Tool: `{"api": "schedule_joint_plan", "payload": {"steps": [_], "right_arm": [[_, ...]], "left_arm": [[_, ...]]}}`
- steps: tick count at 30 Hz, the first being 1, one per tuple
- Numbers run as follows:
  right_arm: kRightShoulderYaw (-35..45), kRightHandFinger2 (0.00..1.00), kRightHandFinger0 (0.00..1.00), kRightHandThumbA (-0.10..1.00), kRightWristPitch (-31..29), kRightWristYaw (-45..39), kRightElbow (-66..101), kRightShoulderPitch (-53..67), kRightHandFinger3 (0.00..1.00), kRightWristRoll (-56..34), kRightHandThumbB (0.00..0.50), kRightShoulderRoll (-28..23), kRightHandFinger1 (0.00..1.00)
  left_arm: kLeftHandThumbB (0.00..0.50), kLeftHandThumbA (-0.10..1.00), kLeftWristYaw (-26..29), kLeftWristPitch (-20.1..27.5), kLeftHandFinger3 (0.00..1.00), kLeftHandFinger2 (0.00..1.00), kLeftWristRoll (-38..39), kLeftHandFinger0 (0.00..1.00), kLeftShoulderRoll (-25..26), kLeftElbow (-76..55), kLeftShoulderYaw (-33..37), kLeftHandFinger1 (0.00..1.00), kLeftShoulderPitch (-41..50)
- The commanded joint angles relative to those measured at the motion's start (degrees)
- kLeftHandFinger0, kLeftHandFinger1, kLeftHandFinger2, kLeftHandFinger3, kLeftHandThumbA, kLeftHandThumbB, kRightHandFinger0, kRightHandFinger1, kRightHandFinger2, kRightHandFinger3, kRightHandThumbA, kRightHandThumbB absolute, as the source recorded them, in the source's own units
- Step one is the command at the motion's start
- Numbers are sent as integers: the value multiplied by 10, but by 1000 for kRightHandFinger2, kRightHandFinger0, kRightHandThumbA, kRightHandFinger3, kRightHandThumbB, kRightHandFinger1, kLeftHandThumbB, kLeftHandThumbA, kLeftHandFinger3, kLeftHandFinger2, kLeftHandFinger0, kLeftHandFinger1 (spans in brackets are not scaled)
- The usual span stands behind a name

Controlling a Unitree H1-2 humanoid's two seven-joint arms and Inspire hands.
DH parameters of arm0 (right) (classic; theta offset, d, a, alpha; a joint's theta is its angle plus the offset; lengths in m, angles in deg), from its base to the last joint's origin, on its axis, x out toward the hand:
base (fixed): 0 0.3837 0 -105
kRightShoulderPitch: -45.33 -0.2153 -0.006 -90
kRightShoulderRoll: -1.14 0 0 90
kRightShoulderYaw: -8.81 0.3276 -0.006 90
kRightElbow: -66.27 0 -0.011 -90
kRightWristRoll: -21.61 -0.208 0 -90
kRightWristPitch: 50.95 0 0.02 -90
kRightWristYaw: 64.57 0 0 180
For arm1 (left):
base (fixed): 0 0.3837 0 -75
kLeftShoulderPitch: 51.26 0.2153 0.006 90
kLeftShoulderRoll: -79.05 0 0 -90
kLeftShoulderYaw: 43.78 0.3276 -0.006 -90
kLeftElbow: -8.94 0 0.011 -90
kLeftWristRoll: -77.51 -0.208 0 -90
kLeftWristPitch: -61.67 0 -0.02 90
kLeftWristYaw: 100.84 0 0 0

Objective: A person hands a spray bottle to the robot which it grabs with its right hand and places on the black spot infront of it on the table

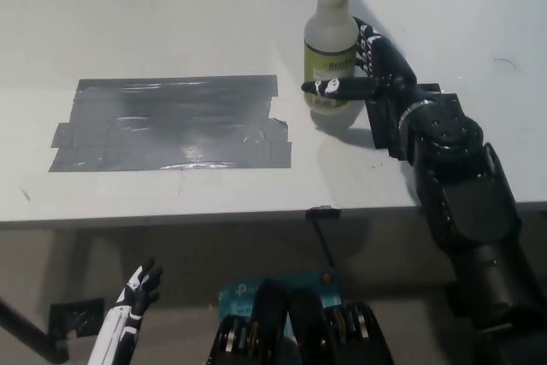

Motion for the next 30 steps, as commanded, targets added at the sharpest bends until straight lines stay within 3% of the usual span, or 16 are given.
{"api": "schedule_joint_plan", "payload": {"steps": [1,5,10,12,14,18,21,22,23,24,25,26,28,29,30], "right_arm": [[0,1000,1000,1000,-20,21,-27,-58,1000,14,500,1,1000],[1,1000,1000,1000,-40,22,-66,-77,1000,16,500,-8,1000],[26,1000,1000,1000,-41,7,-100,-107,1000,-13,461,-13,1000],[27,1000,1000,1000,-47,6,-113,-116,1000,-11,463,-15,1000],[29,1000,1000,1000,-51,3,-121,-123,1000,-14,495,-15,1000],[41,1000,1000,930,-86,-26,-140,-119,1000,-36,483,-9,1000],[28,1000,1000,849,-96,-27,-157,-119,1000,-20,422,-7,1000],[9,815,805,857,-110,-20,-168,-121,1000,3,407,-10,744],[-8,718,678,863,-127,-13,-179,-123,990,23,402,-14,636],[-12,519,491,822,-140,-7,-197,-129,748,27,426,-13,430],[-14,323,158,763,-153,-2,-209,-133,525,26,451,-12,199],[-22,237,32,709,-172,9,-219,-134,368,35,465,-11,77],[-31,178,18,590,-206,28,-228,-130,135,46,447,-8,73],[-34,178,18,590,-215,31,-230,-128,135,49,447,-8,73],[-37,186,1,542,-219,35,-229,-126,9,51,433,-7,86]], "left_arm": [[39,1000,-1,17,1000,1000,0,1000,2,-9,-2,1000,-1],[70,1000,-7,7,1000,1000,5,1000,4,-14,-2,1000,-5],[50,1000,-7,5,1000,1000,10,1000,3,-14,-3,1000,-8],[47,1000,-7,3,1000,1000,8,1000,3,-15,-2,1000,-8],[36,1000,-9,3,1000,1000,10,1000,3,-15,-3,1000,-8],[19,1000,-8,11,1000,1000,2,1000,5,-16,-2,1000,-3],[0,1000,-9,12,1000,1000,2,1000,4,-15,-1,1000,-2],[0,1000,-9,12,1000,1000,2,1000,4,-16,-1,1000,-2],[0,1000,-9,11,1000,1000,2,1000,4,-16,-1,1000,-1],[2,1000,-8,10,1000,1000,0,1000,5,-16,-2,1000,-3],[5,1000,-8,8,1000,1000,1,1000,5,-16,-3,1000,-4],[11,1000,-9,5,1000,1000,8,1000,3,-17,-4,1000,-4],[6,1000,-11,8,1000,1000,12,1000,3,-14,-4,1000,-2],[6,1000,-12,10,1000,1000,13,1000,4,-14,-4,1000,-2],[0,1000,-11,12,1000,1000,11,1000,5,-14,-4,1000,-2]]}}
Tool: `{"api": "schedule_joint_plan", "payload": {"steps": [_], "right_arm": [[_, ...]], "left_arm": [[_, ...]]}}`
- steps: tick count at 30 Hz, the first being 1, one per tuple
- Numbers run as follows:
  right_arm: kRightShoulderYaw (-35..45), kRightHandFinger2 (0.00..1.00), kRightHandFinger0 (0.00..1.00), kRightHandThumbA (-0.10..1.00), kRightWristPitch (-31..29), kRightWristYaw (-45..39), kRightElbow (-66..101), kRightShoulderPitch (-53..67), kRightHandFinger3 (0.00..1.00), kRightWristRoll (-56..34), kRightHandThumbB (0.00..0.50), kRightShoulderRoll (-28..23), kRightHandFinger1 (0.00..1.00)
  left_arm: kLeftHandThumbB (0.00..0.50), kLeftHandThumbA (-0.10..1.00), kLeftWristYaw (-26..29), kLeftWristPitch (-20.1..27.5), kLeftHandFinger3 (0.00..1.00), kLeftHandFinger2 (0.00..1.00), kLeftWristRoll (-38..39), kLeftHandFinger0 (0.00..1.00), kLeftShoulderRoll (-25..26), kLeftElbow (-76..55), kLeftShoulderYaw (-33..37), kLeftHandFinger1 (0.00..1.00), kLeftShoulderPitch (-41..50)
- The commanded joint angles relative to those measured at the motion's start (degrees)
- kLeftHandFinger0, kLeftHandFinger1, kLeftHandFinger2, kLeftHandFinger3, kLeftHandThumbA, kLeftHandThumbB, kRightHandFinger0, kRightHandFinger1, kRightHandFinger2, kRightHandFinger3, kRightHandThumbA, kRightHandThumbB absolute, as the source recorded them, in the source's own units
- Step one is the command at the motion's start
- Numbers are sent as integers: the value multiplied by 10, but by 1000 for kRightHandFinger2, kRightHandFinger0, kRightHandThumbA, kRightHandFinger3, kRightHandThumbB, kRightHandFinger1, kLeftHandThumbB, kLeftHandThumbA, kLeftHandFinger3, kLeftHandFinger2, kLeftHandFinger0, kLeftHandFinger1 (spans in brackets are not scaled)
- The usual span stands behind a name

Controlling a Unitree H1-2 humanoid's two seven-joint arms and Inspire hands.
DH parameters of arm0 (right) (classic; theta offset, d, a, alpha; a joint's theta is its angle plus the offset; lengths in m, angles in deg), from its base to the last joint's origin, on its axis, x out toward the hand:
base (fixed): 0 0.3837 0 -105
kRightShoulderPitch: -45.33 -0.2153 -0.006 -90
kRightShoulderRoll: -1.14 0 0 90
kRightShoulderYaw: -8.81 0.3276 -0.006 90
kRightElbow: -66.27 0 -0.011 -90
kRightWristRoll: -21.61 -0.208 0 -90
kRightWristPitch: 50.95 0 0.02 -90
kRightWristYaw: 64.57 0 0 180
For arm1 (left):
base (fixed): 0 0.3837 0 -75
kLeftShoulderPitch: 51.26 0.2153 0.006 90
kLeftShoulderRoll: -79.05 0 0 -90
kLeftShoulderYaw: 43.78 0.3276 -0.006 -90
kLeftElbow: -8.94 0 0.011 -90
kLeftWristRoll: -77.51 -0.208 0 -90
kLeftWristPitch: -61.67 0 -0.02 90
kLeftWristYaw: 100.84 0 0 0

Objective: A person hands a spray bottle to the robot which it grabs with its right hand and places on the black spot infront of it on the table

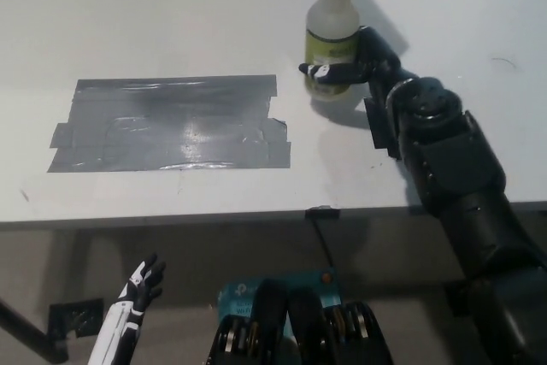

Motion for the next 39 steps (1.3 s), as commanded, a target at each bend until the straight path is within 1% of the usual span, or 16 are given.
{"api": "schedule_joint_plan", "payload": {"steps": [1,5,8,14,16,17,19,20,21,22,24,26,29,32,34,39], "right_arm": [[-16,194,0,534,-109,34,-11,-37,44,32,430,-2,96],[-15,389,41,532,-124,39,-27,-37,0,30,419,-3,256],[-6,501,170,494,-114,26,-25,-33,1,18,382,-3,389],[-3,519,156,531,-129,39,-8,-16,0,26,385,-14,374],[4,542,58,521,-128,43,11,-6,131,23,402,-18,382],[9,519,52,508,-137,46,18,-2,251,20,402,-21,356],[20,509,39,530,-157,45,35,7,357,13,405,-28,325],[27,489,286,559,-153,42,48,12,349,7,424,-33,313],[34,488,406,567,-152,39,63,14,382,2,401,-39,284],[36,488,406,567,-154,38,68,15,382,2,401,-42,284],[39,404,130,604,-160,39,91,24,311,12,368,-53,240],[44,367,15,621,-170,37,97,27,253,14,377,-65,217],[62,374,0,607,-173,33,93,33,236,-4,396,-72,213],[69,487,0,643,-181,34,94,42,378,-2,410,-76,283],[73,493,6,623,-180,47,94,49,416,4,396,-74,283],[76,436,0,626,-183,60,89,64,393,10,381,-72,233]], "left_arm": [[1,1000,-5,11,1000,1000,8,1000,4,-15,-4,1000,4],[6,1000,-5,10,1000,1000,7,1000,6,-14,-5,1000,3],[9,1000,-4,11,1000,1000,7,1000,6,-14,-7,1000,5],[15,1000,-7,-2,1000,1000,15,1000,2,-18,-7,1000,6],[26,1000,-6,-3,1000,1000,13,1000,2,-19,-6,1000,10],[23,1000,-6,-3,1000,1000,14,1000,1,-18,-6,1000,10],[25,1000,-6,-6,1000,1000,16,1000,0,-21,-6,1000,10],[22,1000,-6,-7,1000,1000,15,1000,0,-21,-6,1000,11],[21,1000,-6,-8,1000,1000,15,1000,1,-21,-6,1000,8],[21,1000,-6,-9,1000,1000,15,1000,1,-21,-7,1000,6],[28,1000,-8,-12,1000,1000,19,1000,2,-21,-8,1000,7],[26,1000,-8,-11,1000,1000,19,1000,3,-17,-8,1000,3],[26,1000,-8,-11,1000,1000,22,1000,3,-16,-8,1000,5],[31,1000,-6,-8,1000,1000,21,1000,1,-15,-7,1000,9],[8,1000,-4,-3,1000,1000,16,1000,1,-15,-6,1000,13],[44,1000,-4,-12,1000,1000,24,1000,-1,-20,-10,1000,18]]}}
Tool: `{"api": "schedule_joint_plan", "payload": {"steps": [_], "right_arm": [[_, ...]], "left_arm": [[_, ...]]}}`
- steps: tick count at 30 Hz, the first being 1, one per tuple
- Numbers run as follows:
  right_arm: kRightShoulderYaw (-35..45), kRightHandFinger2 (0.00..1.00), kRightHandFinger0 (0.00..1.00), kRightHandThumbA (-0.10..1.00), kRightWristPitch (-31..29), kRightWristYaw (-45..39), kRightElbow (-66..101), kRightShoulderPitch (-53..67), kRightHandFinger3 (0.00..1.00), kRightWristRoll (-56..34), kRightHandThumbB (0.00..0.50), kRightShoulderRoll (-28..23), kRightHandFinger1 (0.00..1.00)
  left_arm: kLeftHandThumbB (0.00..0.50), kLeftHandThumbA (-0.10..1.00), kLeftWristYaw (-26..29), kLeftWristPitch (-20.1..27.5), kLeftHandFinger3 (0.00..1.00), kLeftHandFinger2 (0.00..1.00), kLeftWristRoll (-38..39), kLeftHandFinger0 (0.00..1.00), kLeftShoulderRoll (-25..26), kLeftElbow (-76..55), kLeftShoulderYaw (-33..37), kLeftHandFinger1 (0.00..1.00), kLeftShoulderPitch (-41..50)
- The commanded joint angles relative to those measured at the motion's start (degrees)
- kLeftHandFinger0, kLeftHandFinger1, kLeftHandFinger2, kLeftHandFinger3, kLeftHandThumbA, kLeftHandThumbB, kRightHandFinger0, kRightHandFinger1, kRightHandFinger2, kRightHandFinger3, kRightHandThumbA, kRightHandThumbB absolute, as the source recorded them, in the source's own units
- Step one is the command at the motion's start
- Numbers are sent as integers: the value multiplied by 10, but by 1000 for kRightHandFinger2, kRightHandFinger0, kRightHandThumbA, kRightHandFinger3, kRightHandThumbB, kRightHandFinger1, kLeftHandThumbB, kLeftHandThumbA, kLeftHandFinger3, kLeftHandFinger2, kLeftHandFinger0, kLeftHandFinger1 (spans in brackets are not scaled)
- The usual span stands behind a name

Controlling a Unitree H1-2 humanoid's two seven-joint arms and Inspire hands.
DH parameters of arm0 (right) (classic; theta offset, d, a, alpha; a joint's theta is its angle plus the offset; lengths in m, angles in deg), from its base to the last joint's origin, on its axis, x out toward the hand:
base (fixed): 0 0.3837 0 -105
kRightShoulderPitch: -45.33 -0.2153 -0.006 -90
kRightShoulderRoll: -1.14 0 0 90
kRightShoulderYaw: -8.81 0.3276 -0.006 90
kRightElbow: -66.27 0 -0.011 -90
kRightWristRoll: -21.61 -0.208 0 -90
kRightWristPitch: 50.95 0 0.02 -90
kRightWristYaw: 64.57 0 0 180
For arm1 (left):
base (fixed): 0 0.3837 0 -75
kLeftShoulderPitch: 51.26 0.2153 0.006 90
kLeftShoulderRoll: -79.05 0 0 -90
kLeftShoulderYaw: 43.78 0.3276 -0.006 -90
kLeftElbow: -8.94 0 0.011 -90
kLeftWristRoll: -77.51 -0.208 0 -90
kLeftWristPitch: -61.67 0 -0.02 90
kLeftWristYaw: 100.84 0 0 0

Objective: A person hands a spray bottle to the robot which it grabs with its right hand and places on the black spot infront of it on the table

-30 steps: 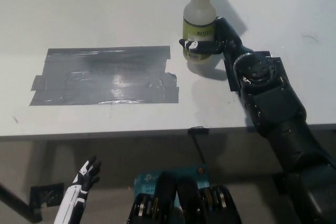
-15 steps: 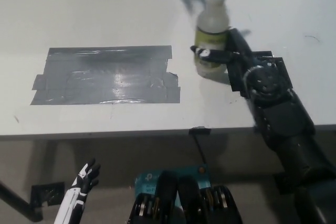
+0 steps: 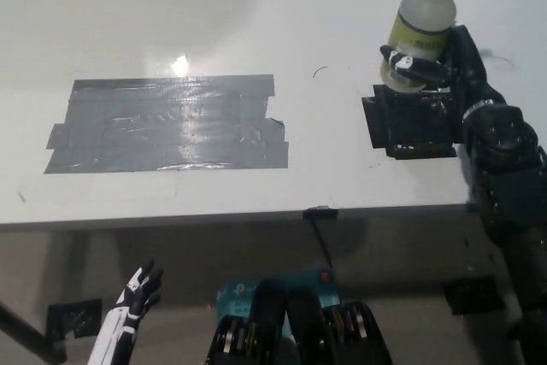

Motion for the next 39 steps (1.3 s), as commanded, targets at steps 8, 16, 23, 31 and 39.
{"api": "schedule_joint_plan", "payload": {"steps": [8,16,23,31,39], "right_arm": [[8,352,11,531,-82,33,0,-6,291,-9,356,14,199],[-8,335,120,634,-98,71,-18,17,188,20,380,42,177],[-18,435,58,663,-115,69,-25,32,191,27,453,42,271],[-42,547,178,664,-155,99,-58,33,380,58,462,28,395],[-52,844,430,613,-184,77,-85,41,767,54,430,8,683]], "left_arm": [[40,1000,0,4,1000,1000,11,1000,-7,-13,-4,1000,11],[42,1000,-2,16,1000,1000,10,1000,-6,-11,-3,1000,24],[42,1000,-2,25,1000,1000,3,1000,-5,-11,0,1000,26],[47,1000,-1,25,1000,1000,6,1000,-3,-8,-5,1000,11],[40,1000,2,19,1000,1000,-4,1000,-1,-12,-5,1000,7]]}}
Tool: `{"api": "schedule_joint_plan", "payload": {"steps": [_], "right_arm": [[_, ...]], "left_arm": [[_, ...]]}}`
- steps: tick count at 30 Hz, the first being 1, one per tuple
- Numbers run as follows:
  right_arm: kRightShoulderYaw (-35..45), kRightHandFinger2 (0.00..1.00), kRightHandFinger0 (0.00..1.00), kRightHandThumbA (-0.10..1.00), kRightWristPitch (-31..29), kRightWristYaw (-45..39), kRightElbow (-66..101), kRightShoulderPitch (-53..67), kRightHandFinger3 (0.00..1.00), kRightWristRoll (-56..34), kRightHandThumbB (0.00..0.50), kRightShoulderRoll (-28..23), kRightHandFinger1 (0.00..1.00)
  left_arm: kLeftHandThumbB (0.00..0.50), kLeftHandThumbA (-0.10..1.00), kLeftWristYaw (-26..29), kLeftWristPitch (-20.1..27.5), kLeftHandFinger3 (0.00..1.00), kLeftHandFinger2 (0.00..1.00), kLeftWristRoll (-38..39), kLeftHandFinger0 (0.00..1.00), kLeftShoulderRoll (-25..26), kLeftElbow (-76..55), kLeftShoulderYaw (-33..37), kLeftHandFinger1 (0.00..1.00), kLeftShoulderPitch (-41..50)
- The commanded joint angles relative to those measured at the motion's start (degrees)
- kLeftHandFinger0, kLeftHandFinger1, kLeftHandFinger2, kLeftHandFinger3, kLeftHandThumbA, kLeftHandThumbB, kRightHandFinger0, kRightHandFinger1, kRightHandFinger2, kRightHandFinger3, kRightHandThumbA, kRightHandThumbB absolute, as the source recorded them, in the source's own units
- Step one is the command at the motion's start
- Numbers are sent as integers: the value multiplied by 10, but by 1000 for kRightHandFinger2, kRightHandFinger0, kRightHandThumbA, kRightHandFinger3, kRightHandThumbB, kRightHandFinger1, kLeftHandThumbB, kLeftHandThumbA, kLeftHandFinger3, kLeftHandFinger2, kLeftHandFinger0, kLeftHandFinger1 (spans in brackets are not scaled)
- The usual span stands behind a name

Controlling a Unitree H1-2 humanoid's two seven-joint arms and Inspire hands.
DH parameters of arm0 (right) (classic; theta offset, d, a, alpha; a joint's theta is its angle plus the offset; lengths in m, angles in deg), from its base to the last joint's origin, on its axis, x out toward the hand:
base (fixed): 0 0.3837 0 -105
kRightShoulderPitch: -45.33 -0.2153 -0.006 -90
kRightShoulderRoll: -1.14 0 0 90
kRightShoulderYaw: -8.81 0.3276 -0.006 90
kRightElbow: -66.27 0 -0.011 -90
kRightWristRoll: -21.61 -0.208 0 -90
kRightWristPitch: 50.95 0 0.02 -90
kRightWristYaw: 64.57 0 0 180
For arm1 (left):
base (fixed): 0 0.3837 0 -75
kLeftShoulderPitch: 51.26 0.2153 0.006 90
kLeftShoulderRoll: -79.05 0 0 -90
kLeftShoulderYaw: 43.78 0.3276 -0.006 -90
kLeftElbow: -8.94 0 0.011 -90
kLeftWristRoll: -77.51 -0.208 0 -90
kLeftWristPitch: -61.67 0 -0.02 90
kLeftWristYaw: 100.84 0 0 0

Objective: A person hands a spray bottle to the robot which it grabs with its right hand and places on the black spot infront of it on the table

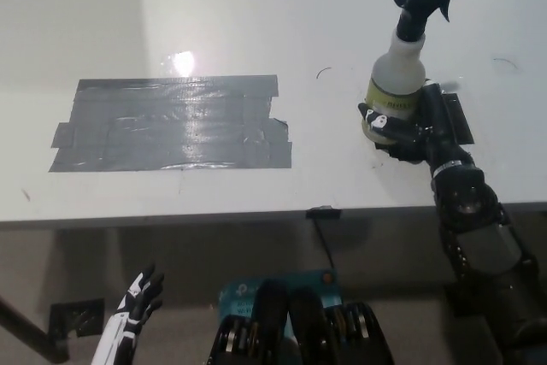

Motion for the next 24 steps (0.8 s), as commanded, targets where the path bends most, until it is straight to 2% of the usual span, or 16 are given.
{"api": "schedule_joint_plan", "payload": {"steps": [1,2,4,6,9,11,12,15,18,20,24], "right_arm": [[-4,844,430,613,-48,-6,-12,-12,767,3,430,-22,683],[-9,1000,1000,685,-10,-65,-2,-9,1000,-14,495,-31,1000],[-9,1000,1000,674,21,-131,10,-4,1000,-40,478,-39,1000],[-4,1000,1000,695,65,-188,17,-3,1000,-66,498,-49,1000],[5,1000,1000,710,97,-212,28,-2,1000,-86,500,-53,1000],[12,1000,1000,728,109,-226,32,-1,1000,-101,500,-53,1000],[20,1000,1000,784,114,-231,30,-3,1000,-112,500,-53,1000],[46,1000,1000,845,124,-243,25,-8,1000,-146,500,-50,1000],[66,1000,1000,854,139,-250,39,-1,1000,-165,500,-48,1000],[76,1000,1000,927,154,-246,91,15,1000,-172,500,-52,1000],[85,1000,1000,1000,176,-244,183,42,1000,-179,500,-58,1000]], "left_arm": [[40,1000,1,13,1000,1000,-7,1000,7,-14,-6,1000,-1],[46,1000,1,12,1000,1000,-4,1000,6,-16,-7,1000,0],[42,1000,1,15,1000,1000,-4,1000,6,-16,-7,1000,2],[34,1000,2,10,1000,1000,-6,1000,6,-18,-8,1000,1],[19,1000,1,11,1000,1000,-5,1000,7,-17,-8,1000,0],[18,1000,1,12,1000,1000,-7,1000,7,-17,-7,1000,0],[33,1000,1,11,1000,1000,-7,1000,7,-17,-8,1000,-1],[47,1000,0,9,1000,1000,-4,1000,7,-16,-9,1000,-4],[60,1000,-1,3,1000,1000,1,1000,4,-20,-9,1000,3],[44,1000,0,18,1000,1000,-6,1000,6,-12,-8,1000,0],[58,1000,-1,32,1000,1000,-6,1000,9,-7,-9,1000,1]]}}
